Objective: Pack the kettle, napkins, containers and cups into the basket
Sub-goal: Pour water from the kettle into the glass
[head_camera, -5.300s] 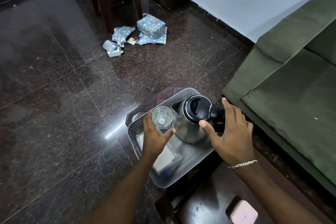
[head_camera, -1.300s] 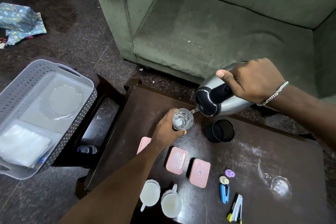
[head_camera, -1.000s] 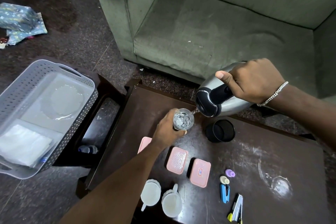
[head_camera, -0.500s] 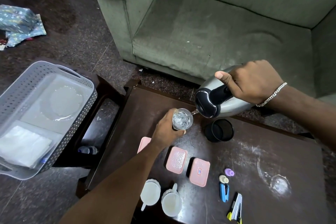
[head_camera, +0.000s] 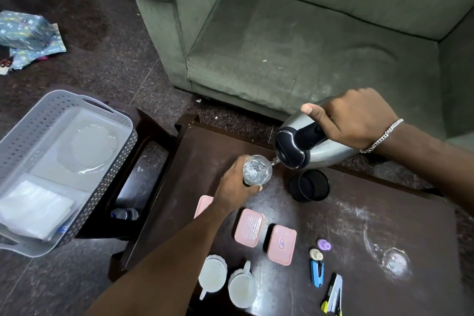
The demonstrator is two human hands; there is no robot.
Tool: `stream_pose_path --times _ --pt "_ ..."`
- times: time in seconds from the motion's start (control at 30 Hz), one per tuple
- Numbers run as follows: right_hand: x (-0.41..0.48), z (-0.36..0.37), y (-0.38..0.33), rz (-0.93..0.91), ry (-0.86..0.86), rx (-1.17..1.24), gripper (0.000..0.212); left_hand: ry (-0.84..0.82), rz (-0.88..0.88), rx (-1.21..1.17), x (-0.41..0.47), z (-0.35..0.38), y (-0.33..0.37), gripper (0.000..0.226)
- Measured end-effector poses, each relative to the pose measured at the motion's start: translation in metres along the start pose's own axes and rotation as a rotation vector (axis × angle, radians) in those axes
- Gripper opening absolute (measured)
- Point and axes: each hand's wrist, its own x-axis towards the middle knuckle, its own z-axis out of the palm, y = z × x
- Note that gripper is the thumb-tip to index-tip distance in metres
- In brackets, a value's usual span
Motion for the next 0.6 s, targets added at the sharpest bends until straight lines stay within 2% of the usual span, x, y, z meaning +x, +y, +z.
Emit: stream_pose_path --times 0.17,0.47,0.53,0.6 --pt "0.001 0.004 0.009 0.054 -0.049 0.129 0.092 0.001 -0.003 0.005 0.0 0.0 -0.001 0.081" --pt "-0.008 0.008 0.015 0.135 0.013 0.273 0.086 -0.026 0.003 0.058 0.002 -0.001 0.0 0.084" --pt "-0.01 0.007 0.016 0.176 0.038 0.341 0.082 -0.055 -0.002 0.072 0.002 -0.003 0.001 0.094" --pt "-0.011 0.003 0.015 0.23 0.069 0.382 0.074 -0.087 -0.009 0.09 0.001 -0.006 0.002 0.113"
